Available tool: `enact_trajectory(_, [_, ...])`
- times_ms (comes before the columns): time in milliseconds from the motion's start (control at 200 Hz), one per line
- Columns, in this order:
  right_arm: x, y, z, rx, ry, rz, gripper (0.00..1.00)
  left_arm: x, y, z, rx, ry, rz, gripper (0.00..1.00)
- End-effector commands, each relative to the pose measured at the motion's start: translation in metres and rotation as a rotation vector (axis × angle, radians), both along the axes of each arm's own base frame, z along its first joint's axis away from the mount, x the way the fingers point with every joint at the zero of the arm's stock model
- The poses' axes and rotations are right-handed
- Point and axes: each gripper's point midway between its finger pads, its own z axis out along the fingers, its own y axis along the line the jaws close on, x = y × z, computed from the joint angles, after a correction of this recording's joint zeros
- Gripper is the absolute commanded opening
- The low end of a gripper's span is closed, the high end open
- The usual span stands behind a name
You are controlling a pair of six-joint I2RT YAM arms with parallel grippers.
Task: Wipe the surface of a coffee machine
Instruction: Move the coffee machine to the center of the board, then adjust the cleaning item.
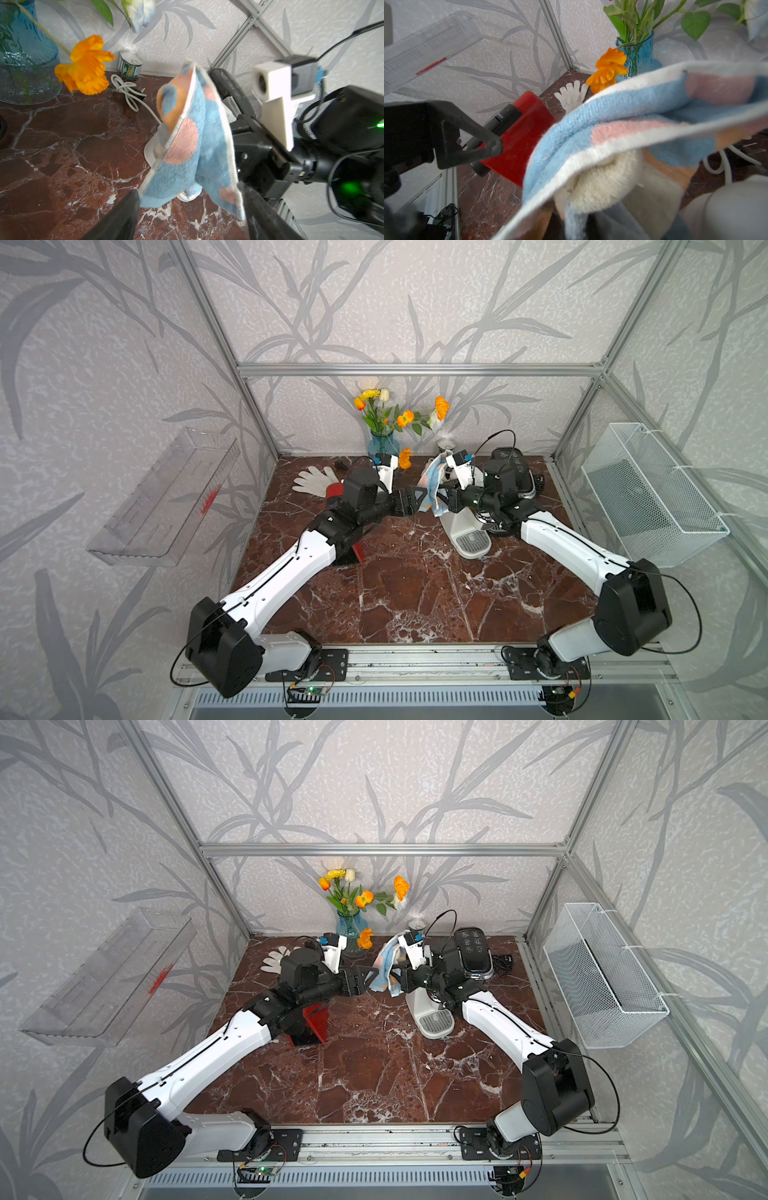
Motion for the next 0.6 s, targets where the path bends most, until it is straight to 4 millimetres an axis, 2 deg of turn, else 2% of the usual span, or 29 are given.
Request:
enact_trajectory(0, [-0.02,0.011,0.01,0.04,-0.054,0.115,0.0,-0.002,-0.001,0.012,-0.087,0.035,-0.069,0.8])
enact_trajectory(185, [-0.041,0.02,0.011,0.028,-0.122,0.202,0.0,0.002,-0.005,0.022,-0.234,0.105,-0.22,0.8])
enact_trajectory(310, [-0.048,0.022,0.01,0.034,-0.13,0.231,0.0,-0.004,-0.017,0.029,-0.281,0.106,-0.332,0.81])
enact_trajectory(600, [-0.062,0.038,0.018,0.02,-0.171,0.297,0.0,0.002,-0.031,0.023,-0.334,0.14,-0.416,0.82])
